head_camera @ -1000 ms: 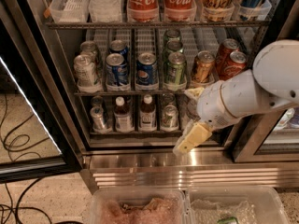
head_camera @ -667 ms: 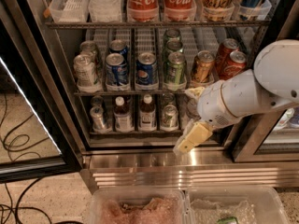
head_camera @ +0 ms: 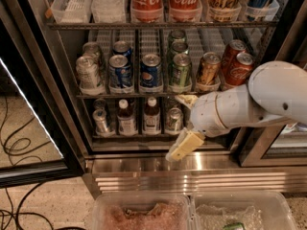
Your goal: Pick blue plastic bottle from bottom shelf of fridge
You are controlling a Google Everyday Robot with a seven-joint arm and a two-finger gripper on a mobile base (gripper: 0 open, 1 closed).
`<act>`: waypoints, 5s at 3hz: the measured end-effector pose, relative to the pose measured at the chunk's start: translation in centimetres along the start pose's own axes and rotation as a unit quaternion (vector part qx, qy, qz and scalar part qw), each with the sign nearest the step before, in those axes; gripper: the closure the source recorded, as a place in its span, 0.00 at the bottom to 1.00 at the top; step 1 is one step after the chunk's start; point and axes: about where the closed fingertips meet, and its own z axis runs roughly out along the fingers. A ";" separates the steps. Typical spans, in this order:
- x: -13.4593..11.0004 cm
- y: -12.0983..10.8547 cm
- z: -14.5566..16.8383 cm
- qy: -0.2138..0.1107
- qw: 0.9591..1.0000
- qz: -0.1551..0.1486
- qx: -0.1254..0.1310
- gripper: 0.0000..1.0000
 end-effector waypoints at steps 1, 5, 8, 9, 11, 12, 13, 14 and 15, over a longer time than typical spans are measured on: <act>-0.5 0.6 3.7 -0.038 0.999 -0.022 -0.022 0.00; 0.3 1.2 9.1 -0.055 0.998 -0.024 -0.031 0.00; 3.9 2.8 13.9 -0.077 0.996 -0.016 -0.049 0.00; 3.7 2.9 15.4 -0.070 0.997 -0.010 -0.044 0.00; 3.3 1.8 17.8 -0.074 0.997 0.003 -0.007 0.00; 1.8 0.3 17.3 -0.088 0.995 -0.005 0.039 0.00; 1.8 0.3 17.3 -0.088 0.995 -0.005 0.039 0.00; 1.3 0.2 18.3 -0.094 0.995 -0.012 0.033 0.00; 0.6 0.0 19.7 -0.097 0.994 -0.023 0.035 0.00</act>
Offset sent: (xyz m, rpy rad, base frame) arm 0.0077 0.0886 -0.0817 0.1321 0.0295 0.1872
